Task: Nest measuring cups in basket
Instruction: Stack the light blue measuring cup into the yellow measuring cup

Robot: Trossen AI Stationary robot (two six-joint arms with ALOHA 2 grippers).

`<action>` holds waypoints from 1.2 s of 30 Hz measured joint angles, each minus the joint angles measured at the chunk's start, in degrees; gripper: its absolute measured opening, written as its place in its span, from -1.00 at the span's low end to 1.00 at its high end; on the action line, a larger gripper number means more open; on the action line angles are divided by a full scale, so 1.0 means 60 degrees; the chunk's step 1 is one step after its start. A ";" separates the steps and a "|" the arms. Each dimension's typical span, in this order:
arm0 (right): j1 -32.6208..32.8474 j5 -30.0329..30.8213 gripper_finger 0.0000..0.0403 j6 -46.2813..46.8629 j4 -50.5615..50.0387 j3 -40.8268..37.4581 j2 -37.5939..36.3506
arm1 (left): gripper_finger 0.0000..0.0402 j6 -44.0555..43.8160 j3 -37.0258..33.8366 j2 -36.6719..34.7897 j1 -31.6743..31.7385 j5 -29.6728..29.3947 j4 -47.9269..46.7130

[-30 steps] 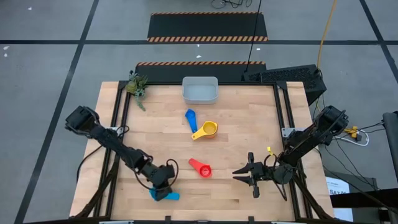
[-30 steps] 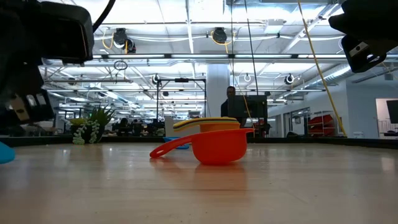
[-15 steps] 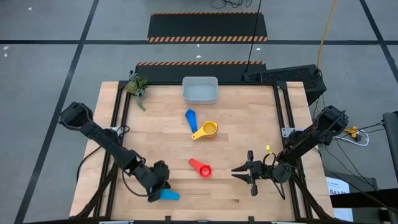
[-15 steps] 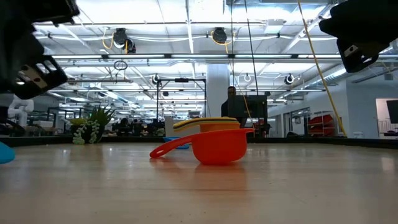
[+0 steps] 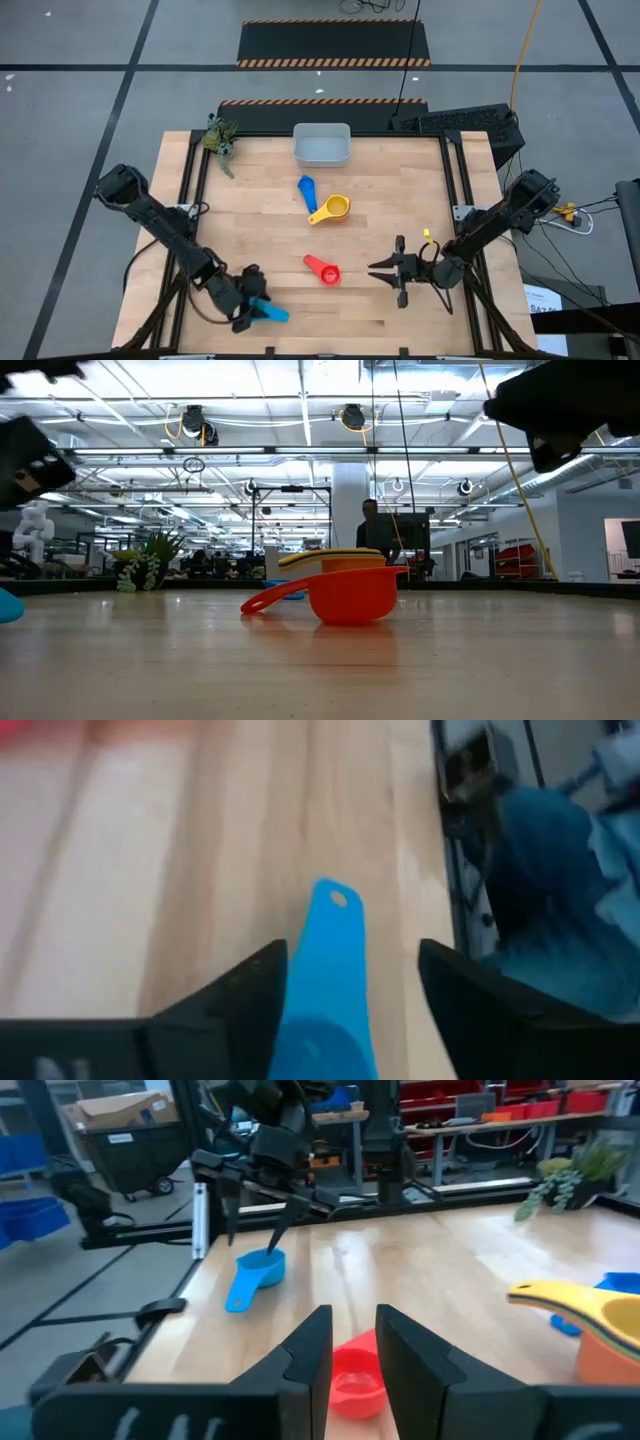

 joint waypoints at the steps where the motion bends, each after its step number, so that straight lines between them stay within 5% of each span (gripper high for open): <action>1: -0.0093 -0.0009 -0.63 -0.0016 -0.0002 0.0000 0.0000 | 0.25 -0.0049 0.0000 0.0000 0.0186 0.0023 0.0092; 4: -0.0395 -0.0470 -0.63 -0.0014 0.0009 0.0000 0.0000 | 0.41 -0.0326 0.0000 0.0000 0.0979 0.1093 0.0369; 11: -0.0742 -0.1494 -0.63 0.0249 -0.0055 0.0000 0.0000 | 0.58 -0.1299 0.0000 0.0168 0.3247 0.5399 0.0304; 20: -0.0758 -0.1545 -0.63 0.0836 -0.1221 0.0007 -0.0004 | 0.48 -0.1028 0.1434 0.1692 0.3759 0.8033 -0.0847; 30: -0.0779 -0.1606 -0.63 0.0863 -0.1550 0.0007 -0.0004 | 0.48 0.2302 0.4989 0.3964 0.3623 0.8637 -0.4736; 36: -0.0776 -0.1754 -0.63 0.0938 -0.1421 0.0005 -0.0005 | 0.52 0.3740 0.5600 0.4351 0.3754 0.8508 -0.6125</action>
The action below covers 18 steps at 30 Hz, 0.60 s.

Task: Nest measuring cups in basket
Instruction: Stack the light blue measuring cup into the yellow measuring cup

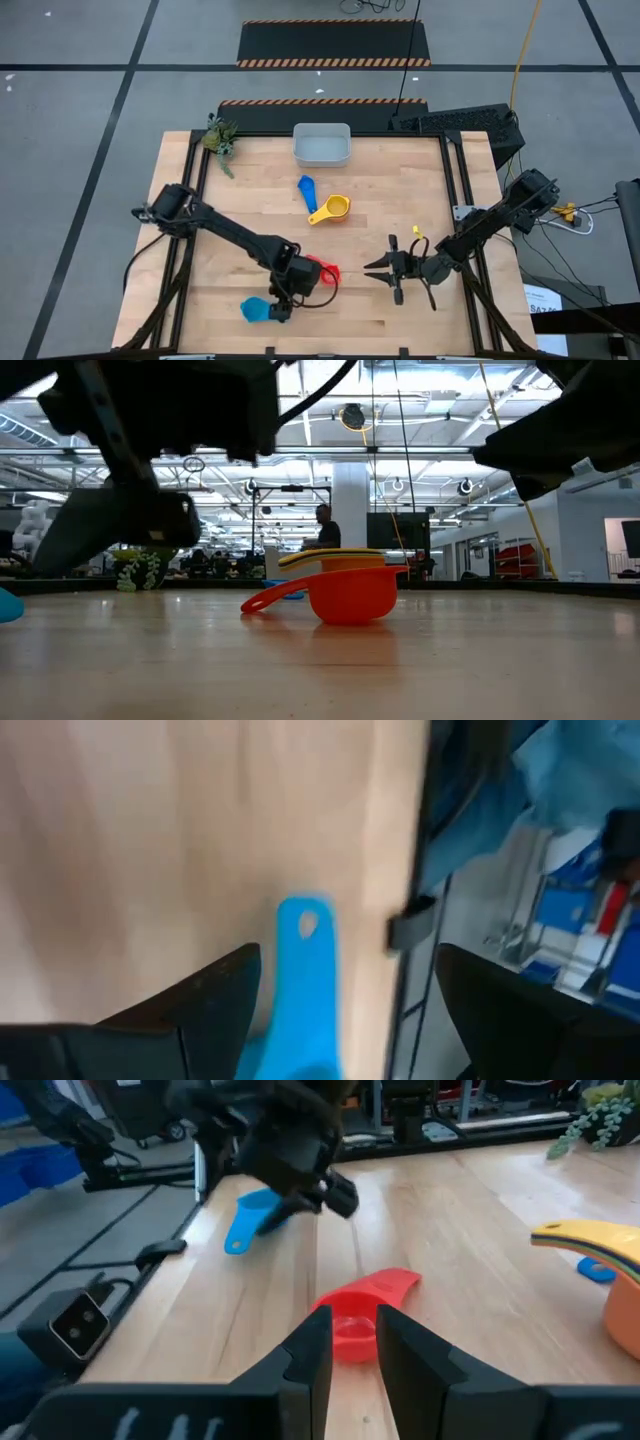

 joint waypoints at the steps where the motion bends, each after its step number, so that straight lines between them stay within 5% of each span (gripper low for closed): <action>1: 0.0002 -0.0004 -0.63 0.0018 0.0010 0.0002 -0.0002 | 0.52 0.0133 -0.0038 0.0001 0.0018 -0.0049 -0.0050; 18: 0.0007 -0.0215 -0.63 -0.0270 -0.0115 -0.0002 -0.0031 | 0.52 0.0570 -0.0394 0.0262 -0.0226 -0.0232 0.0238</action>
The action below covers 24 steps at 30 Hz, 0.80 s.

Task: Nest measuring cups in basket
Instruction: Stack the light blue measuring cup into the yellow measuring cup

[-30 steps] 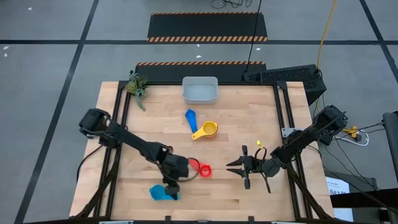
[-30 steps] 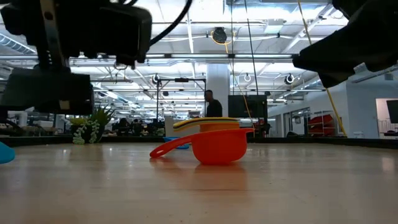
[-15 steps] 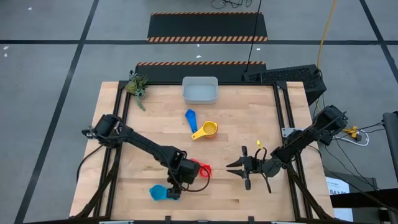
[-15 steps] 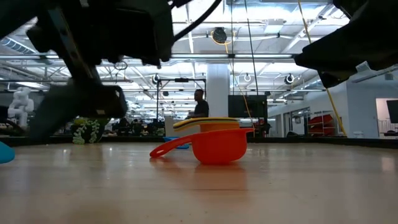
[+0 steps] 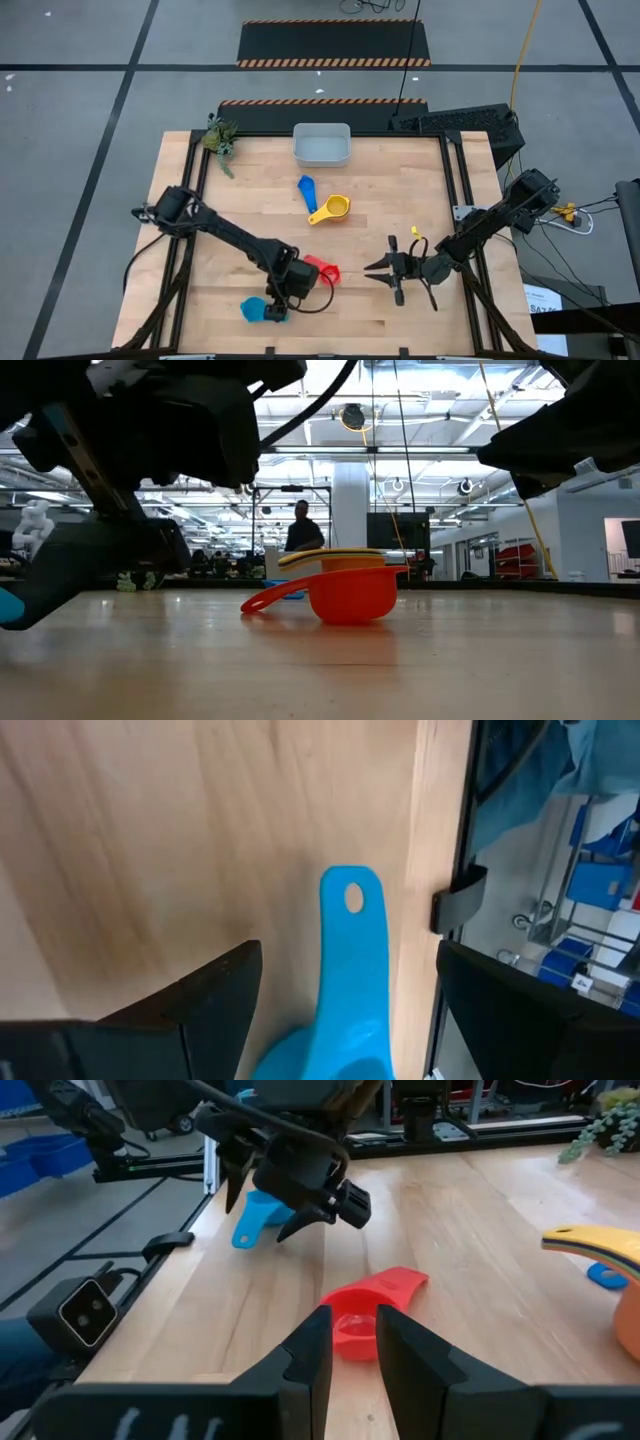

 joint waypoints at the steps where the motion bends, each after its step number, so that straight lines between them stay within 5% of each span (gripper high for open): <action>1: 0.0000 -0.0002 -0.63 -0.0001 -0.0001 0.0000 0.0000 | 0.50 0.0000 0.0003 0.0099 -0.0030 0.0020 0.0073; 10: 0.0001 -0.0001 -0.63 -0.0050 -0.0074 0.0000 0.0000 | 0.08 -0.0309 0.0007 0.0478 -0.0222 0.0484 0.0623; 19: 0.0004 0.0000 -0.63 -0.0100 0.0130 -0.0004 0.0004 | -0.91 0.0172 0.0000 0.0440 -0.0318 0.0874 0.0575; 24: 0.0004 0.0027 -0.63 -0.0299 0.0359 -0.0004 0.0004 | -0.94 0.0197 -0.0007 -0.0104 -0.0317 0.0267 0.0500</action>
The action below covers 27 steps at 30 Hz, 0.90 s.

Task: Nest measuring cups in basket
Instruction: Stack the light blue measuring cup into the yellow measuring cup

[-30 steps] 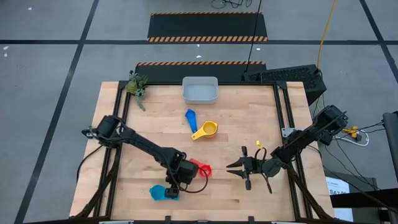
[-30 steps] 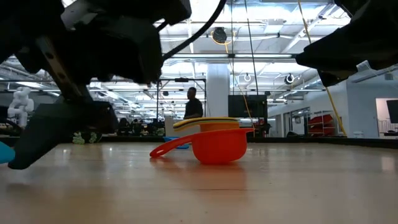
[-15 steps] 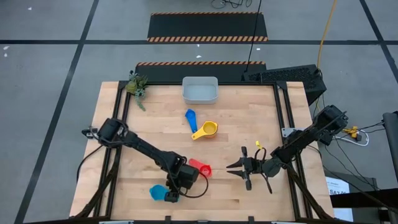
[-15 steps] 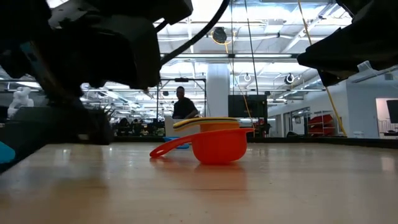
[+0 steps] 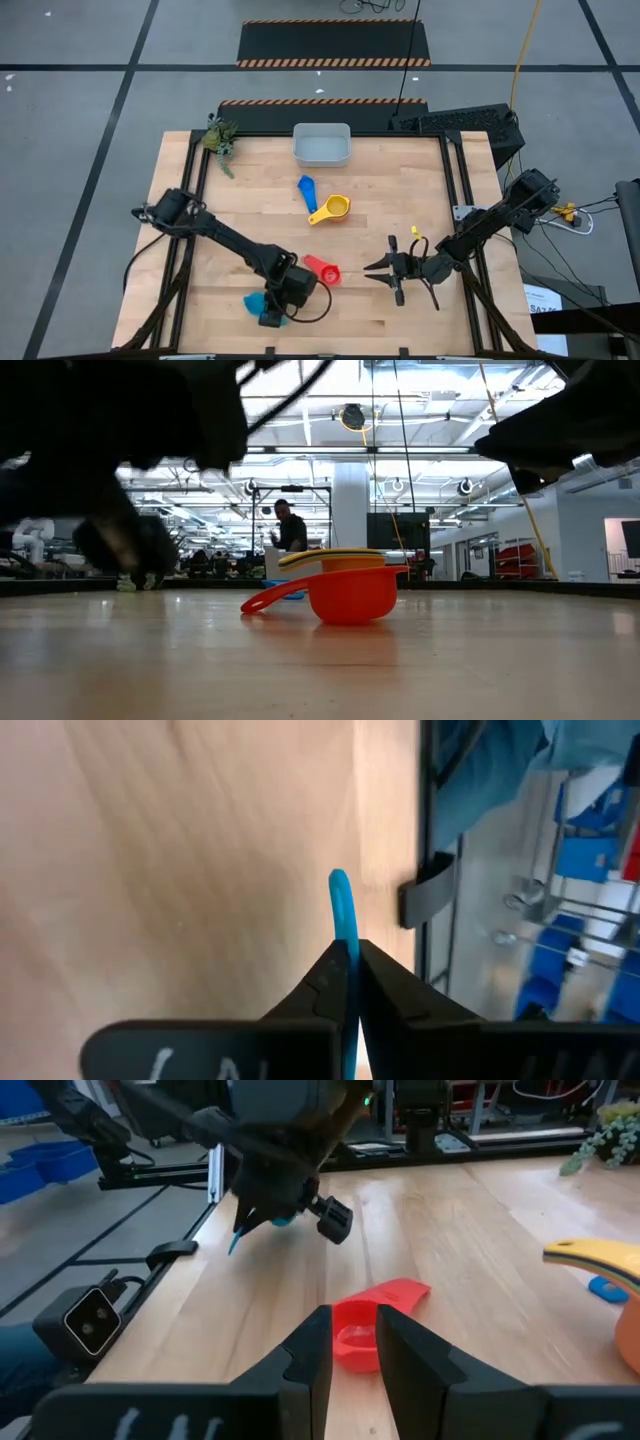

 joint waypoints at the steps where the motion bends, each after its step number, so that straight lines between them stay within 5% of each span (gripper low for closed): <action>1: -0.0005 0.0005 -0.63 -0.0063 0.0094 0.0000 0.0000 | -0.95 -0.0004 0.0000 -0.0194 0.0003 -0.0209 0.0002; 8: -0.0177 0.0327 -0.63 -0.0913 0.1277 0.0000 0.0000 | -0.96 -0.0024 0.0000 -0.2477 0.0019 -0.3026 -0.0096; 15: -0.0437 0.1025 -0.63 -0.2348 0.2934 0.0028 -0.0004 | -0.96 0.0692 0.0000 -0.5174 -0.0529 -0.8131 0.0268; 21: -0.0698 0.0988 -0.63 -0.3350 0.2572 0.1058 -0.0004 | -0.96 0.2717 0.0011 -0.6117 -0.1357 -1.1942 0.1774; 27: -0.0931 0.0980 -0.63 -0.4153 0.1011 0.2278 -0.0004 | -0.97 0.4914 -0.0262 -0.5905 -0.1401 -1.2802 0.5058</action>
